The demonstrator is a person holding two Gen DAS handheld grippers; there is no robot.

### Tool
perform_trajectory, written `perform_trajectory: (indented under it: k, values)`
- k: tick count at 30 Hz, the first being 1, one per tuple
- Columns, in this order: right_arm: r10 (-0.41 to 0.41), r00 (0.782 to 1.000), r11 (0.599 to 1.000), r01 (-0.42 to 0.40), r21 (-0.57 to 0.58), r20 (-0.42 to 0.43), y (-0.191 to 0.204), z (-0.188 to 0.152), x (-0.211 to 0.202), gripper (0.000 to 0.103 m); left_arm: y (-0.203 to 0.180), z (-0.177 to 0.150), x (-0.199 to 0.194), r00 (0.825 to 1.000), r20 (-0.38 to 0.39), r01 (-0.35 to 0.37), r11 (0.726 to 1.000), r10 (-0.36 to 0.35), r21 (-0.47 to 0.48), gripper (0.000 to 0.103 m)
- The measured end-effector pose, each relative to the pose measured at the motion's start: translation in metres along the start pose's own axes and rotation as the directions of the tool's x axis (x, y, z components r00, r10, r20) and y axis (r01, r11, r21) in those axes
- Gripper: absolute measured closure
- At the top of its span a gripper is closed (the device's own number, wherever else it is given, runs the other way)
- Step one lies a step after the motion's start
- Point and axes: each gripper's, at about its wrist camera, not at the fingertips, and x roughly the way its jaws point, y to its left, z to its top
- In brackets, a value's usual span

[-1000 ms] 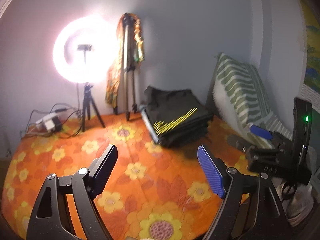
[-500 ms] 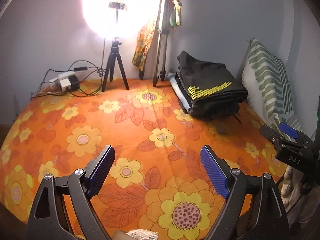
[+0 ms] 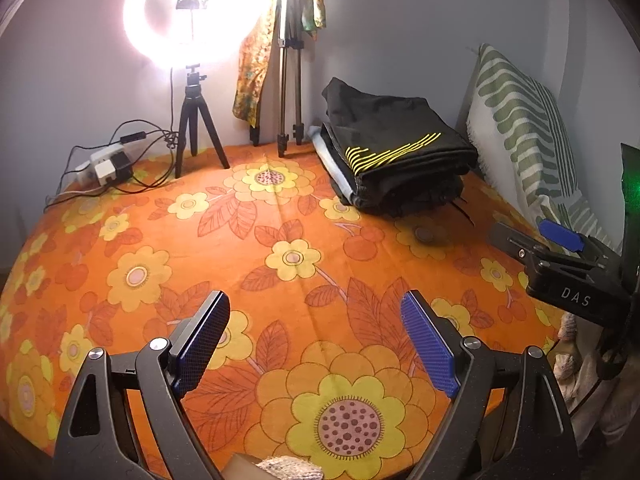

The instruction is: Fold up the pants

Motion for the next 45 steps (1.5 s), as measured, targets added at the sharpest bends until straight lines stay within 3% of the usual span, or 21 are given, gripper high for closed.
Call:
perform_trajectory:
  k: [45]
  values:
    - [0.003,1.000,1.000,-0.003,-0.006,-0.003,0.0028,-0.0034,0.0021,0.000,0.0025,-0.0036,-0.0061,0.999,0.011,-0.032,0.999,0.032,0.014,0.015]
